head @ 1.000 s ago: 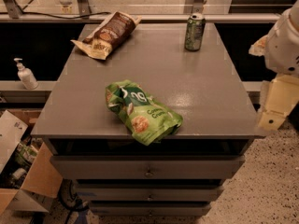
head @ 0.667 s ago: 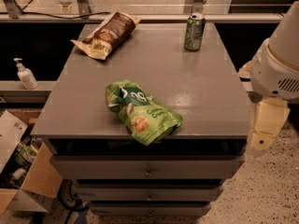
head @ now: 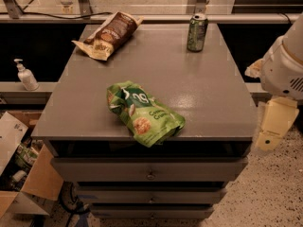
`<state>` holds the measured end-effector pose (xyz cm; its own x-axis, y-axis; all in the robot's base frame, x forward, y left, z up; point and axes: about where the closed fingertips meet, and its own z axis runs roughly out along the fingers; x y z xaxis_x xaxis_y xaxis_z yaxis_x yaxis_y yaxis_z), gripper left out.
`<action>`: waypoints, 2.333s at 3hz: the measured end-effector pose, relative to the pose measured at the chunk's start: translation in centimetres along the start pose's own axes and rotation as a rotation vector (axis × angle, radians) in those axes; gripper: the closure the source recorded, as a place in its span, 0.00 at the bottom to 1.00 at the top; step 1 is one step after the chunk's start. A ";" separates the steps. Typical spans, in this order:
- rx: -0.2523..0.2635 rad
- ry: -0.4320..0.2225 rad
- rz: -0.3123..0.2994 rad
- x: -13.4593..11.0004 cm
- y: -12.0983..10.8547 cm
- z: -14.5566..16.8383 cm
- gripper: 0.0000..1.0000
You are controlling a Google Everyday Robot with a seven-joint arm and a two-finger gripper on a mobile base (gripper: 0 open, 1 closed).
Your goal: Move green rice chip bag near green can
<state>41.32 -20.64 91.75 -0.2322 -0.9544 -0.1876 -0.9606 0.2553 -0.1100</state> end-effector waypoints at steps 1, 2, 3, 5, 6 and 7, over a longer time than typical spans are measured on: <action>-0.033 -0.078 0.032 -0.1 0.8 1.4 0.00; -0.104 -0.135 0.028 -1.3 3.3 5.0 0.00; -0.103 -0.135 0.028 -1.3 3.3 5.0 0.00; -0.089 -0.233 0.024 -7.0 2.5 5.1 0.00; -0.086 -0.301 0.032 -10.6 2.3 5.2 0.00; -0.101 -0.350 0.031 -14.2 2.9 6.0 0.00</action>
Offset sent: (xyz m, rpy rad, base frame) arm -0.0396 0.0594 -0.1104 0.2484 0.1726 0.0506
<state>42.78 -5.45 88.27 -0.2114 -0.8313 -0.5140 -0.9684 0.2495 -0.0052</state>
